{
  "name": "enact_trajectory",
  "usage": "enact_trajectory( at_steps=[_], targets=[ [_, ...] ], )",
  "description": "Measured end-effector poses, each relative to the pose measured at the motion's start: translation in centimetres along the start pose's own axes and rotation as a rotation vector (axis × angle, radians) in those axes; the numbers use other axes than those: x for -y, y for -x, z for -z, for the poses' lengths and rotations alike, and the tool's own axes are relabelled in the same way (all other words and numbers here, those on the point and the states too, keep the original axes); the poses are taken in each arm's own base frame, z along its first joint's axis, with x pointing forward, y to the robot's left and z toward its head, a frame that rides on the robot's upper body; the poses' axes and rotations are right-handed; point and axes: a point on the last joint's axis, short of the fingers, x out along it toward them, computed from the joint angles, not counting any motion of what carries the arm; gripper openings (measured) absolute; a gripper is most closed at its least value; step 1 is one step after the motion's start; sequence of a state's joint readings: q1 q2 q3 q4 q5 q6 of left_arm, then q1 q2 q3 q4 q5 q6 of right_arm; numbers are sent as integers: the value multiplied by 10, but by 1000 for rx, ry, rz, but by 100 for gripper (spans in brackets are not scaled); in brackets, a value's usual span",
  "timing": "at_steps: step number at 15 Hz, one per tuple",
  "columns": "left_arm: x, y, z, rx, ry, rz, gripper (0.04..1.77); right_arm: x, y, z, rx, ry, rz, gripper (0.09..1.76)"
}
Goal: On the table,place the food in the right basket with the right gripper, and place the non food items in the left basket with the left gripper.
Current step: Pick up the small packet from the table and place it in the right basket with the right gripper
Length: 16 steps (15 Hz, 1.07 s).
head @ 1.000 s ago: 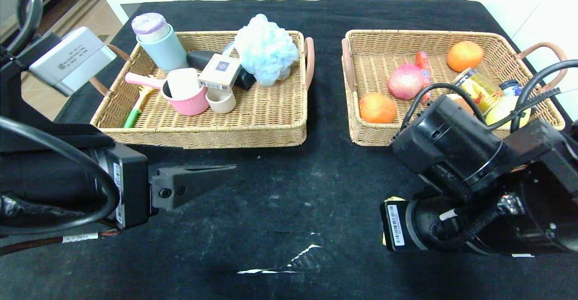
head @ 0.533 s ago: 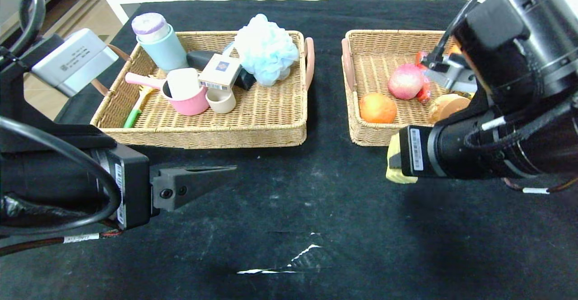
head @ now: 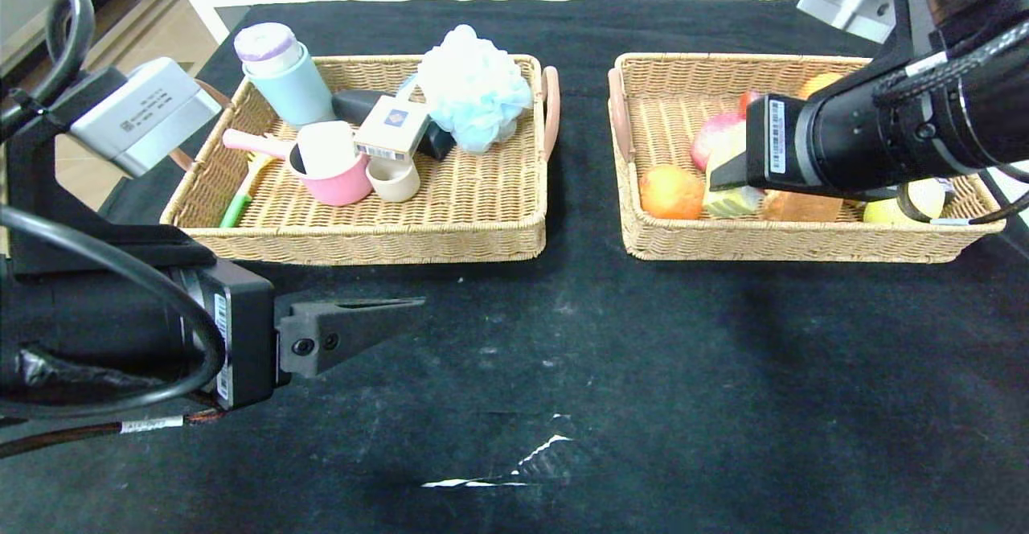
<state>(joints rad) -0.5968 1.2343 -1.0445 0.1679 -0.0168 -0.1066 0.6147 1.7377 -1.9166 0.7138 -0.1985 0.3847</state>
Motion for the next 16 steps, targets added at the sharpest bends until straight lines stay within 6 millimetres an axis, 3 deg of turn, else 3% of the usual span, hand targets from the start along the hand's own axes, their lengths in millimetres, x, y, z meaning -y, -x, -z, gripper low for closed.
enact_trajectory(
  at_steps=[6,16],
  targets=[
    [0,0,0,0,0,0,172,26,-10,-37,178,110,-98,36],
    [0,4,-1,13,0,2,172,70,-39,-64,332,289,-73,36]
  ],
)
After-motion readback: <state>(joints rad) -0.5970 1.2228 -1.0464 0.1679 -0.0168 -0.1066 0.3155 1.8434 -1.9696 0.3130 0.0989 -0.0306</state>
